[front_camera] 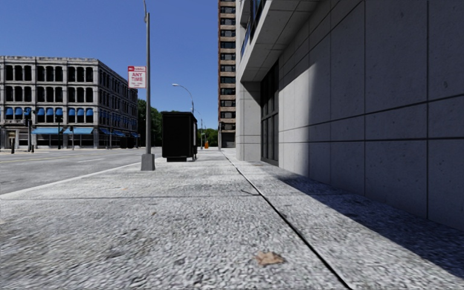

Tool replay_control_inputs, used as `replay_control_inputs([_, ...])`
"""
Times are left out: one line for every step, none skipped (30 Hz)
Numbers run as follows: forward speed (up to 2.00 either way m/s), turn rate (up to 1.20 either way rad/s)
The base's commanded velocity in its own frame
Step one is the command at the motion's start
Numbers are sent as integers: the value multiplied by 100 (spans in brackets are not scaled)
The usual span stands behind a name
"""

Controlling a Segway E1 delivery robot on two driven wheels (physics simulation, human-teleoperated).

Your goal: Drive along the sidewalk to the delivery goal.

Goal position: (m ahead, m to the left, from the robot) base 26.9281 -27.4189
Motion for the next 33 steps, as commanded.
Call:
replay_control_inputs([200,0])
replay_control_inputs([200,0])
replay_control_inputs([200,0])
replay_control_inputs([200,0])
replay_control_inputs([200,0])
replay_control_inputs([200,0])
replay_control_inputs([200,0])
replay_control_inputs([200,0])
replay_control_inputs([200,0])
replay_control_inputs([200,0])
replay_control_inputs([200,0])
replay_control_inputs([200,0])
replay_control_inputs([200,0])
replay_control_inputs([200,0])
replay_control_inputs([200,0])
replay_control_inputs([200,0])
replay_control_inputs([200,0])
replay_control_inputs([200,0])
replay_control_inputs([200,0])
replay_control_inputs([200,0])
replay_control_inputs([200,0])
replay_control_inputs([200,0])
replay_control_inputs([200,0])
replay_control_inputs([200,0])
replay_control_inputs([200,0])
replay_control_inputs([200,0])
replay_control_inputs([200,0])
replay_control_inputs([200,0])
replay_control_inputs([200,0])
replay_control_inputs([200,0])
replay_control_inputs([200,6])
replay_control_inputs([200,15])
replay_control_inputs([200,18])
